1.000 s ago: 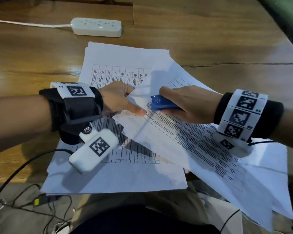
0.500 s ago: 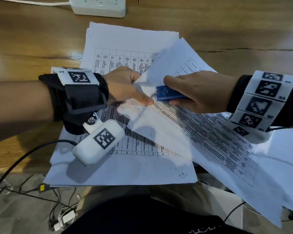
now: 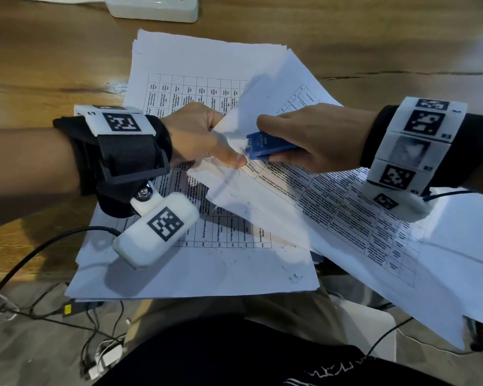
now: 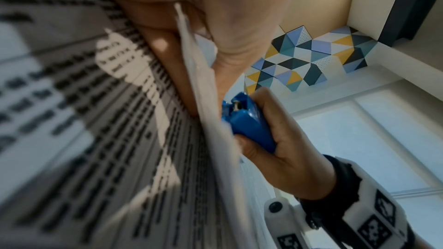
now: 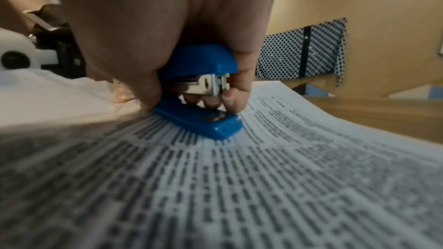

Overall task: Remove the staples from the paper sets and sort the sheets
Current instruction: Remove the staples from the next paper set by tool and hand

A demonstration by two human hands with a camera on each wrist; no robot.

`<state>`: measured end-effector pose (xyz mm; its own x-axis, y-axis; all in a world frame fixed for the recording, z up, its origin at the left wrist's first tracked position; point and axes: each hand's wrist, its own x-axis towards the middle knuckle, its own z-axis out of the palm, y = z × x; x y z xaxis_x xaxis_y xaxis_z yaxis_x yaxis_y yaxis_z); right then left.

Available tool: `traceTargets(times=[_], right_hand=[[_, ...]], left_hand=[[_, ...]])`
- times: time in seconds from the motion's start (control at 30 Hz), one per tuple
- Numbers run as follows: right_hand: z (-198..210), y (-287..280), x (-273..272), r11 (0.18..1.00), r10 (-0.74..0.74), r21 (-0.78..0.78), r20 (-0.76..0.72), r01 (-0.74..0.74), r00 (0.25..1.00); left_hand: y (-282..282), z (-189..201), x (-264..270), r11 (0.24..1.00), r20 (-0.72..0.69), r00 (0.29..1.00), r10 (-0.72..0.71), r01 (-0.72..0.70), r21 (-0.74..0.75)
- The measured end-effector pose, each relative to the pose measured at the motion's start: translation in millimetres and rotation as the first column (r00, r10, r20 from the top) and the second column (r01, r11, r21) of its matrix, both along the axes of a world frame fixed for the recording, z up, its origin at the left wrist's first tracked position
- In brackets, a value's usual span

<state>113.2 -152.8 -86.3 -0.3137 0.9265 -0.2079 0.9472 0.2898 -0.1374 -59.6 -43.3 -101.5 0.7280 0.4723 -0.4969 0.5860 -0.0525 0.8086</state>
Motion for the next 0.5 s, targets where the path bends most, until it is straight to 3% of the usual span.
traceTargets(times=[0.2, 0.37, 0.5], right_hand=[[-1.1, 2.0, -0.7, 0.986, -0.132, -0.121, -0.12, 0.118, 0.984], [-1.9, -0.5, -2.7, 1.0, -0.011, 0.026, -0.033, 0.012, 0.999], [-0.1, -1.9, -3.3, 1.0, -0.02, 0.01, -0.031, 0.02, 0.999]], left_hand=[[0.2, -0.2, -0.1, 1.0, -0.022, 1.0, 0.006, -0.006, 0.013], [-3.1, 0.1, 1.0, 1.0, 0.016, 1.0, 0.021, -0.022, 0.015], [-6.0, 4.7, 0.0, 0.995, -0.009, 0.999, -0.031, 0.031, 0.093]])
